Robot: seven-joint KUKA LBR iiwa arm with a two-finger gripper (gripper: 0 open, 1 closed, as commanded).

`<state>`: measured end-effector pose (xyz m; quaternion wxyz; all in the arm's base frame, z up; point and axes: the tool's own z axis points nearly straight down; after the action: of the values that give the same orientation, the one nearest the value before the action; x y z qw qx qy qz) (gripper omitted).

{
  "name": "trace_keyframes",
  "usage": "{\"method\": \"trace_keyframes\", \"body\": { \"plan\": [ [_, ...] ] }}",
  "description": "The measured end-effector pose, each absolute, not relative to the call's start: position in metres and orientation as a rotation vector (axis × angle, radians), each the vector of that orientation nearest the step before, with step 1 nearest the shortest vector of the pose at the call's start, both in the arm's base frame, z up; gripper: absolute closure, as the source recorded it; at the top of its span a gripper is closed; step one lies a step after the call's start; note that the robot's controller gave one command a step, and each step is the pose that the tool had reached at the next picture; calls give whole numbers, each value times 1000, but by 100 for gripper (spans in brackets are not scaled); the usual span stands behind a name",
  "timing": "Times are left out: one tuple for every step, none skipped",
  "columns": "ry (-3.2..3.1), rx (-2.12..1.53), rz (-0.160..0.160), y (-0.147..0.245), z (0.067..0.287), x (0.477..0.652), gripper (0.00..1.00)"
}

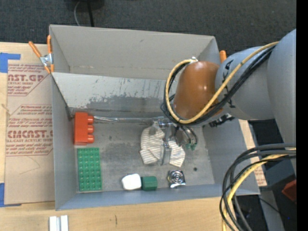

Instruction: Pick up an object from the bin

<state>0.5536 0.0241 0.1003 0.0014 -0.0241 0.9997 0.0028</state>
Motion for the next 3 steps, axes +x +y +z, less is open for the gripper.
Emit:
{"method": "trace_keyframes", "body": {
  "plan": [
    [3105, -317, 0, -5, 73, 582, 100],
    [3105, -317, 1, -5, 73, 582, 100],
    [3105, -317, 1, -5, 72, 582, 100]
  ]
}}
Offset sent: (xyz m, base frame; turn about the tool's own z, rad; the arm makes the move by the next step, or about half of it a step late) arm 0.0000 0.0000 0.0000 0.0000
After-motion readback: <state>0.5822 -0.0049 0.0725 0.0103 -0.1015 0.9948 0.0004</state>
